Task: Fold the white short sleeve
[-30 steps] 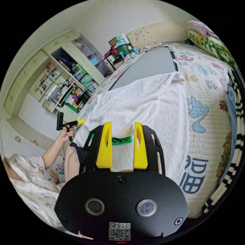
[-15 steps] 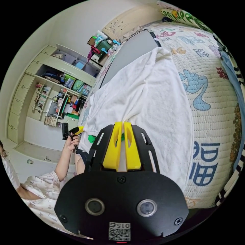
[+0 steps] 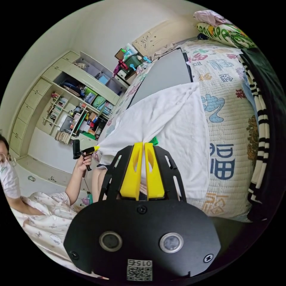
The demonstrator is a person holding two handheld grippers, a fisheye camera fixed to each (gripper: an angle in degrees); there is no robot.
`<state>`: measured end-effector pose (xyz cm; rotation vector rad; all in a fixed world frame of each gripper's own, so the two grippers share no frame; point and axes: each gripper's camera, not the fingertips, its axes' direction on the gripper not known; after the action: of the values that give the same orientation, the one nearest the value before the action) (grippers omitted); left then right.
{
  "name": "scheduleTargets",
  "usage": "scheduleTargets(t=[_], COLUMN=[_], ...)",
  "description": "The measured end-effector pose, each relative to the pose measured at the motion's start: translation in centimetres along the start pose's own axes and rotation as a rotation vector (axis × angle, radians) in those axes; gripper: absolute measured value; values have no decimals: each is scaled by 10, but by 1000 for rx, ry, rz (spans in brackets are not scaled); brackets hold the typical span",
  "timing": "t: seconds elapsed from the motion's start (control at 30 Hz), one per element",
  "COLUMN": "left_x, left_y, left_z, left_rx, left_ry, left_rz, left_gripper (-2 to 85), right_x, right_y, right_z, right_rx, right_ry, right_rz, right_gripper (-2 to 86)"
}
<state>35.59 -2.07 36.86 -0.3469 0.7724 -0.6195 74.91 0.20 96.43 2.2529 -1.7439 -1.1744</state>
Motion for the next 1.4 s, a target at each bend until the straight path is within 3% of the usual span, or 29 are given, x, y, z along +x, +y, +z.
scheduleTargets(t=[0.17,0.37,0.53,0.73,1.03,1.1,1.4], left_x=[-8,-17,-53,-119,-145,-145,-128], left_y=[18,22,-2,-49,-102,-114,-142], left_z=[23,-32,-95,-105,-112,-117,-163], left_rx=[-172,-128,127,245,241,203,185], left_ry=[-71,-154,-161,-178,-223,-326,-330], left_rz=[-23,-32,-114,-270,-281,-280,-198], left_gripper=[16,71,77,95,98,93,3], right_x=[45,36,-25,-94,-112,-113,-113], right_y=[55,93,109,132,166,173,183], right_z=[49,47,108,221,324,339,352], right_rx=[-86,50,-16,-187,-403,-438,-493], right_ry=[107,297,174,14,22,71,159], right_rz=[24,-141,-423,-623,-745,-758,-762], right_gripper=[23,76,84,110,99,96,15])
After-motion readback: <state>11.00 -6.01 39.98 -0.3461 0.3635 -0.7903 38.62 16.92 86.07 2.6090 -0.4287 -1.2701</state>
